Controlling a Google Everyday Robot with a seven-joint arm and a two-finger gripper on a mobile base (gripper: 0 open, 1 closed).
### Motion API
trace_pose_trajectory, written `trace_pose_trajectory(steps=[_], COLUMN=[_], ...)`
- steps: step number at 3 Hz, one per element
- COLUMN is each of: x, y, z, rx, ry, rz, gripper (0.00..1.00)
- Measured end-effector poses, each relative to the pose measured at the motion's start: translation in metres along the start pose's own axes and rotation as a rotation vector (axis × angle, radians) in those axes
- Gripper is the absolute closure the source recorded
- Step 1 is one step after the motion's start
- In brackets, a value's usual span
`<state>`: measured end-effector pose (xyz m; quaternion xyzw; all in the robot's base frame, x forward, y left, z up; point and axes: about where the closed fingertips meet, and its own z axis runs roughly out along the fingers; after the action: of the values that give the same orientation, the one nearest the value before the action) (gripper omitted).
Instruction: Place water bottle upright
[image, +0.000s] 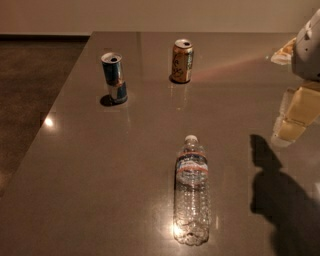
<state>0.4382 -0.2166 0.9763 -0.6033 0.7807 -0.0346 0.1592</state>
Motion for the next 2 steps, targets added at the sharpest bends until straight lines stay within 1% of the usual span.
trace_pose_trajectory(steps=[1, 2], x=[0.0000, -0.0052], y=[0.0000, 0.0007], z=[0.0000, 0.0016], rx=[0.000, -0.007], ry=[0.000, 0.013], rz=[0.000, 0.022], gripper=[0.00, 0.00])
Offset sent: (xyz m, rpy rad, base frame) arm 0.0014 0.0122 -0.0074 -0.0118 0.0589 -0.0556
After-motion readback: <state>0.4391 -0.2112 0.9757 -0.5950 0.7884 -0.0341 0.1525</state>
